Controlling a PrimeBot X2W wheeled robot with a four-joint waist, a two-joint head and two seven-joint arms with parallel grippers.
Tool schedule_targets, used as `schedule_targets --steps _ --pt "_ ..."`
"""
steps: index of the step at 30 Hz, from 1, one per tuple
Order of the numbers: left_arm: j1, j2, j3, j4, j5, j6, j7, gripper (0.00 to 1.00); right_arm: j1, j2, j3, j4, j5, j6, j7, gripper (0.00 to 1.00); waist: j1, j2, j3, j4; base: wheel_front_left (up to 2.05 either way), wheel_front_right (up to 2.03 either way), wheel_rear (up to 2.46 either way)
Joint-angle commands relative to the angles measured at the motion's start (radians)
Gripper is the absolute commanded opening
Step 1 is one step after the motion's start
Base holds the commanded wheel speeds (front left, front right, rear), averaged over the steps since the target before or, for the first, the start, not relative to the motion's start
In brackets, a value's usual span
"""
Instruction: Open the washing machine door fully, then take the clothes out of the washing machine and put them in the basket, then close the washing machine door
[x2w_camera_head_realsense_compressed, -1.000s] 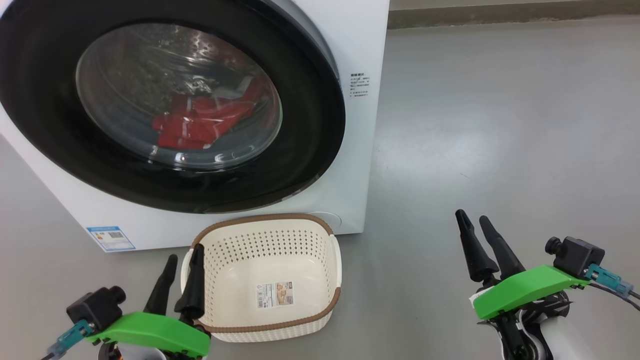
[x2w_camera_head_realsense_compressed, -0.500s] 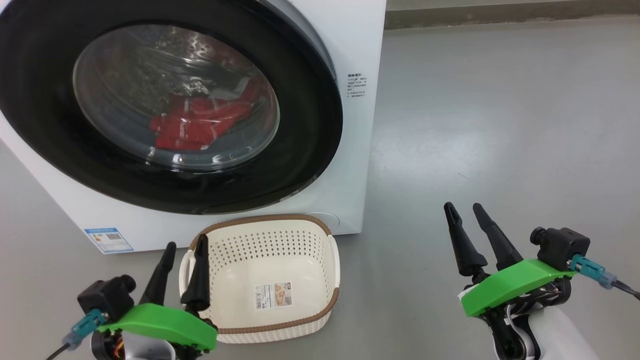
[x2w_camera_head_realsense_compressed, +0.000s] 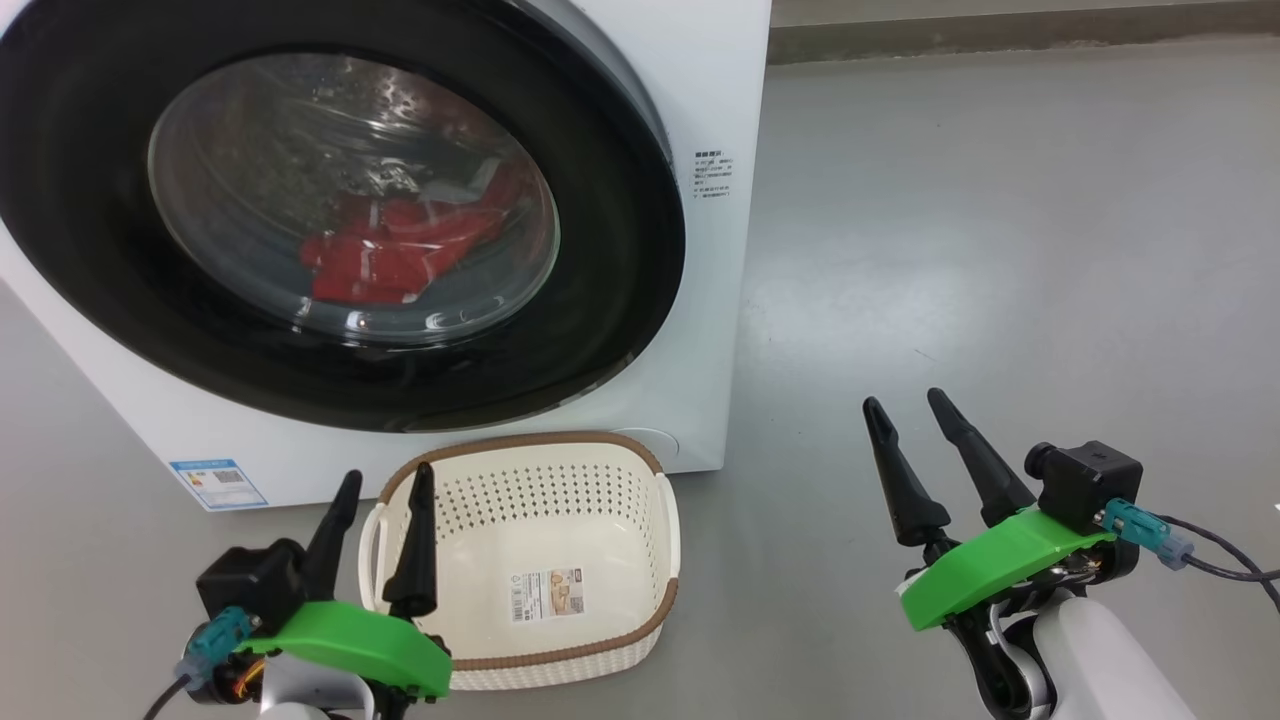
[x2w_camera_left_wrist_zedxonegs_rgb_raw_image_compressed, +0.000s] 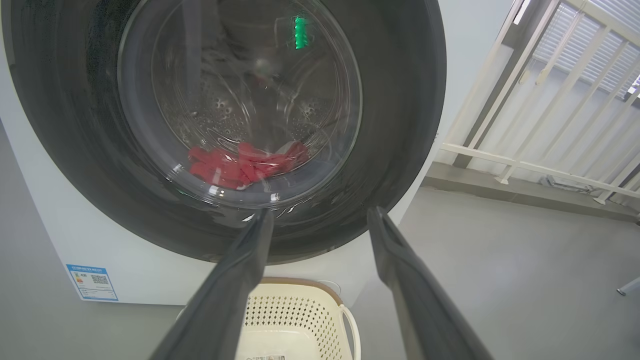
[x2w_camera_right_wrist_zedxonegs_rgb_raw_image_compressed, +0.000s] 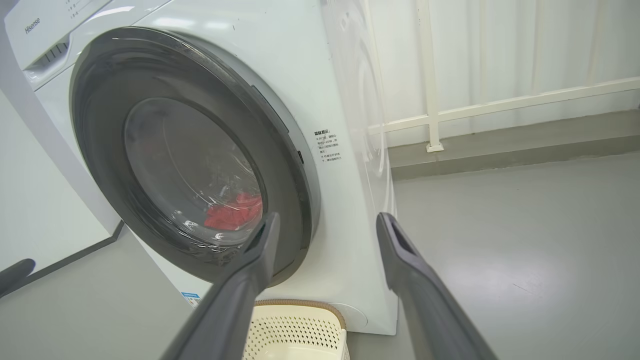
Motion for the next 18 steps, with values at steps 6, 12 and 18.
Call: schedule_targets --steps 6,12,18 --pt "-0.064 0.014 0.012 -0.003 0.091 0.012 -0.032 1.00 -0.061 -0.007 0.032 -0.014 -0.090 0.001 -0.031 1.00 -0.0001 -0.0001 -0.002 0.000 0.00 0.00 0.00" --pt "-0.077 0.014 0.002 0.025 0.154 0.023 -0.050 1.00 -0.071 -0.009 0.040 -0.013 -0.153 0.001 -0.049 1.00 -0.0001 -0.0001 -0.004 -0.001 0.00 0.00 0.00" --pt "-0.093 0.015 -0.010 0.043 0.222 0.027 -0.068 1.00 -0.083 -0.010 0.050 -0.004 -0.222 0.001 -0.066 1.00 -0.0001 -0.0001 -0.005 -0.001 0.00 0.00 0.00"
